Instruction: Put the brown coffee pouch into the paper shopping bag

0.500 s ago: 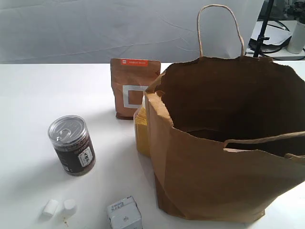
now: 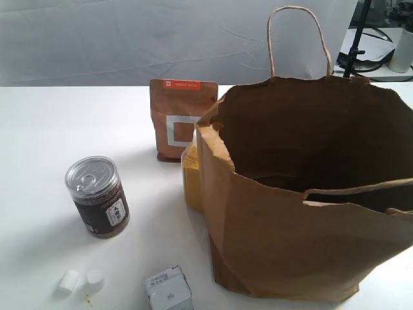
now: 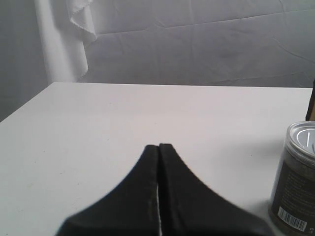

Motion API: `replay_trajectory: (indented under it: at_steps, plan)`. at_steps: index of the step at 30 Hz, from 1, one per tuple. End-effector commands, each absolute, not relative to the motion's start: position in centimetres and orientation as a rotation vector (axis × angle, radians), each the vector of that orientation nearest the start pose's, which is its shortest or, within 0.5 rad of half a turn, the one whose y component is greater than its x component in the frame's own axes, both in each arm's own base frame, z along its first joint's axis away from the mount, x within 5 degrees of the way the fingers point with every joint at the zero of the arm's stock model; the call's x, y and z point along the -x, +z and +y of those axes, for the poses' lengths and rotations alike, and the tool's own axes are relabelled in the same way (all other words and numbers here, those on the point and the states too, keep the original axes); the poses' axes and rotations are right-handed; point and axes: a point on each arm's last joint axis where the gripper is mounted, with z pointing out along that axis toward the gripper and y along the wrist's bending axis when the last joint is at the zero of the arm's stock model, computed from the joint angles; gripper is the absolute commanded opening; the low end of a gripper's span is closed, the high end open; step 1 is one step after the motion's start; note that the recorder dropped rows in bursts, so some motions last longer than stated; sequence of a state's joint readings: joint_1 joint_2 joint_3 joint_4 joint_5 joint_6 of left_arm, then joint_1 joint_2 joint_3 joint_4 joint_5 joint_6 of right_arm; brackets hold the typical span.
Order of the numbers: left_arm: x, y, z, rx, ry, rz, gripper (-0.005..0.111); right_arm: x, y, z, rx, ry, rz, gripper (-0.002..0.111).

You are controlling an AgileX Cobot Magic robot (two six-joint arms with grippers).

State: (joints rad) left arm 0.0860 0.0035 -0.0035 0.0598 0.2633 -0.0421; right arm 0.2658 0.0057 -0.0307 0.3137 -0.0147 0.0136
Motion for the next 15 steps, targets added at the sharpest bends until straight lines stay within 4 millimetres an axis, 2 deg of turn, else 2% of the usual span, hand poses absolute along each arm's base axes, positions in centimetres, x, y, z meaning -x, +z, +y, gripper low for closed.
replay_trajectory:
  at_steps: [1, 2, 3, 4, 5, 7, 8, 9, 10, 11, 12, 13, 15]
  plan:
    - [-5.5, 19.0, 0.6, 0.076, 0.092, 1.742, 0.000, -3.7, 28.6, 1.2, 0.011, 0.531, 1.270, 0.000]
    - [-5.5, 19.0, 0.6, 0.076, 0.092, 1.742, 0.000, -3.3, 31.7, 1.2, 0.069, 0.524, 1.228, 0.000]
    - [-5.5, 19.0, 0.6, 0.076, 0.092, 1.742, 0.000, -3.2, 33.3, 1.3, 0.101, 0.521, 1.220, 0.000]
    - [-5.5, 19.0, 0.6, 0.076, 0.092, 1.742, 0.000, -3.8, 35.9, 1.8, 0.152, 0.531, 1.248, 0.000]
    - [-5.5, 19.0, 0.6, 0.076, 0.092, 1.742, 0.000, -4.3, 37.2, 2.2, 0.190, 0.523, 1.267, 0.000]
    - [-5.5, 19.0, 0.6, 0.076, 0.092, 1.742, 0.000, -7.2, 41.1, 4.5, 0.355, 0.497, 1.368, 0.000]
    - [-5.5, 19.0, 0.6, 0.076, 0.092, 1.742, 0.000, -9.2, 42.8, 6.3, 0.451, 0.497, 1.439, 0.000]
    - [-5.5, 19.0, 0.6, 0.076, 0.092, 1.742, 0.000, -10.3, 43.8, 7.5, 0.499, 0.505, 1.470, 0.000]
    - [-5.5, 19.0, 0.6, 0.076, 0.092, 1.742, 0.000, -12.1, 45.5, 9.8, 0.611, 0.503, 1.519, 0.000]
    - [-5.5, 19.0, 0.6, 0.076, 0.092, 1.742, 0.000, -13.2, 46.1, 11.3, 0.674, 0.501, 1.545, 0.000]
    - [-5.5, 19.0, 0.6, 0.076, 0.092, 1.742, 0.000, -15.5, 46.4, 14.4, 0.799, 0.492, 1.602, 0.000]
    - [-5.5, 19.0, 0.6, 0.076, 0.092, 1.742, 0.000, -16.5, 46.7, 16.0, 0.859, 0.488, 1.615, 0.000]
    - [-5.5, 19.0, 0.6, 0.076, 0.092, 1.742, 0.000, -19.4, 47.5, 21.5, 1.031, 0.489, 1.640, 0.000]
